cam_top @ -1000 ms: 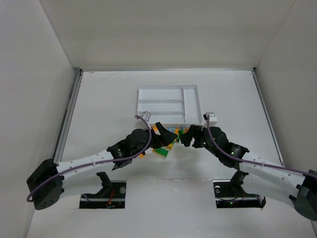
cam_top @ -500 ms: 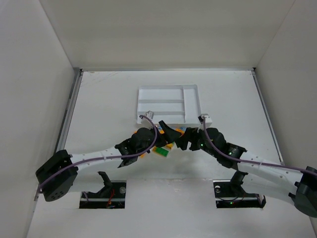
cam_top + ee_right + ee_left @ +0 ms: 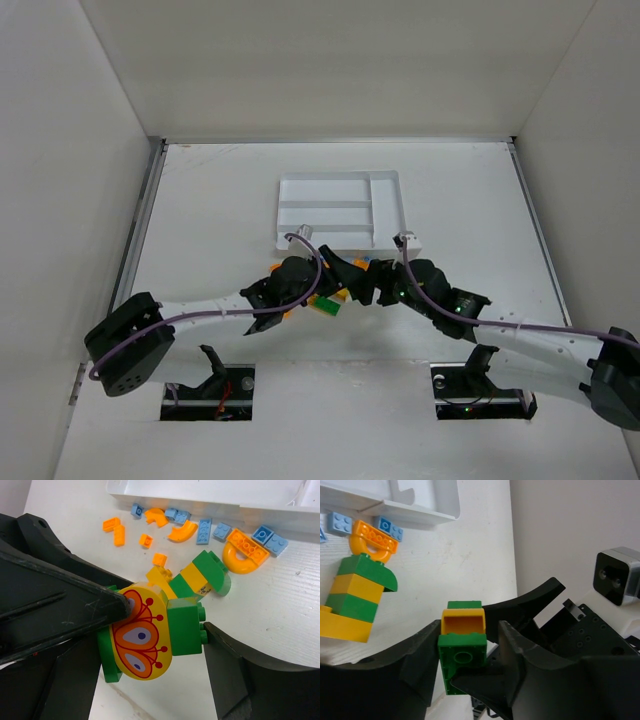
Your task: Sort the legos into containers by color
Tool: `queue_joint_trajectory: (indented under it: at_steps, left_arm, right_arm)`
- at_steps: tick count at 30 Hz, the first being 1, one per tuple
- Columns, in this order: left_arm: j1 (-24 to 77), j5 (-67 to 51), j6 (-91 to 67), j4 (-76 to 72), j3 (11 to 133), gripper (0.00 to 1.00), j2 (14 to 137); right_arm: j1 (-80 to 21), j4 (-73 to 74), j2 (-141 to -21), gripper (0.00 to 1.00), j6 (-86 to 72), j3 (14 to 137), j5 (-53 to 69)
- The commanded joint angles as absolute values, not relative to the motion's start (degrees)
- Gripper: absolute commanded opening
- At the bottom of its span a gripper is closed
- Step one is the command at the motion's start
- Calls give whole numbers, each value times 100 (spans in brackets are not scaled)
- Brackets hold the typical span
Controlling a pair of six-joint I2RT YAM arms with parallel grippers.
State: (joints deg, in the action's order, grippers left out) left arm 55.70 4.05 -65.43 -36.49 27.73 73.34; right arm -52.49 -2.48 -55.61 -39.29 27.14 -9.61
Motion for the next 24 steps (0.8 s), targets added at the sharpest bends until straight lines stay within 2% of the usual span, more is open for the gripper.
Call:
queue_joint_trajectory:
  at_steps: [1, 8, 12, 19, 22, 24]
  left_arm:
    - [5524, 193, -6671, -4008, 2769, 40, 7295]
    - [5550, 18, -6715, -4008, 2760, 39, 7304]
    - [5576, -9, -6741, -4016, 2734, 44, 7383]
    - [5603, 0, -6759, -4025, 2760, 46, 7453]
    - [5612, -26, -6776, -4060, 2795, 42, 7497]
    - [5629, -105, -6689, -4078, 2821, 31, 7497]
  right_arm:
    - [-5330, -949, -5651, 65, -3973, 2847, -958]
    - [-5348, -967, -5766, 65, -3920, 2962, -1002]
    - [-5357, -1002, -5774, 65, -3920, 2962, -1028]
    - [-5383, -1002, -5722, 65, -3902, 2953, -1063]
    - [-5383, -1011, -5643, 65, -3929, 2927, -1090]
    - [-5383, -1028, -5643, 65, -3920, 2927, -1090]
